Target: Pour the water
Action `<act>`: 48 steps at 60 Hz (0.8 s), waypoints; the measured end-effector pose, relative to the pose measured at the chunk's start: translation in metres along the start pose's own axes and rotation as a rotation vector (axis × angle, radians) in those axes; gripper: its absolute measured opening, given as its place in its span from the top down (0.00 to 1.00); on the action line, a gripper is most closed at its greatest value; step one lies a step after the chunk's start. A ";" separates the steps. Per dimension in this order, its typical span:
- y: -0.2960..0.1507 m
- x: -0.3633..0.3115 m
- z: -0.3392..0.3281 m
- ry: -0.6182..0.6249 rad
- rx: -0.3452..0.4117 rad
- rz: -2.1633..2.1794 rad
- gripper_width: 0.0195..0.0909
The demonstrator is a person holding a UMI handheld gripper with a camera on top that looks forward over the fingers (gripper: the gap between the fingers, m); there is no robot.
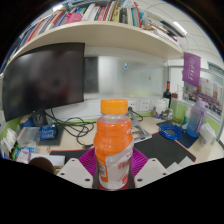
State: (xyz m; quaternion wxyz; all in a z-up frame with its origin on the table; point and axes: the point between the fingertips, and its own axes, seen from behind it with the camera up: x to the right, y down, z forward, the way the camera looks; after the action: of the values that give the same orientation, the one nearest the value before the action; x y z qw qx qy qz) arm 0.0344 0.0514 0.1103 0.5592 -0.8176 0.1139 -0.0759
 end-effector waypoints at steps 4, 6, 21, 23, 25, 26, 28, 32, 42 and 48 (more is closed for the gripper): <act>0.010 -0.004 0.008 -0.022 0.009 -0.006 0.68; 0.014 -0.006 0.011 -0.035 0.010 -0.006 0.68; 0.032 -0.013 0.013 -0.076 0.036 0.003 0.56; 0.034 -0.011 0.011 -0.072 0.035 0.009 0.53; 0.035 -0.011 0.008 -0.068 0.032 0.014 0.50; 0.035 -0.011 0.007 -0.066 0.028 0.018 0.50; 0.036 -0.011 0.004 -0.064 0.021 0.023 0.47; 0.040 -0.013 -0.003 -0.065 0.007 0.004 0.40; 0.056 -0.012 -0.034 -0.073 -0.049 -0.036 0.23; 0.065 -0.004 -0.066 -0.045 -0.091 -0.060 0.23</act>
State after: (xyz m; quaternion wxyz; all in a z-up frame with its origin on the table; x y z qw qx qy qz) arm 0.0069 -0.0294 0.0732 0.5215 -0.8466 0.0802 -0.0689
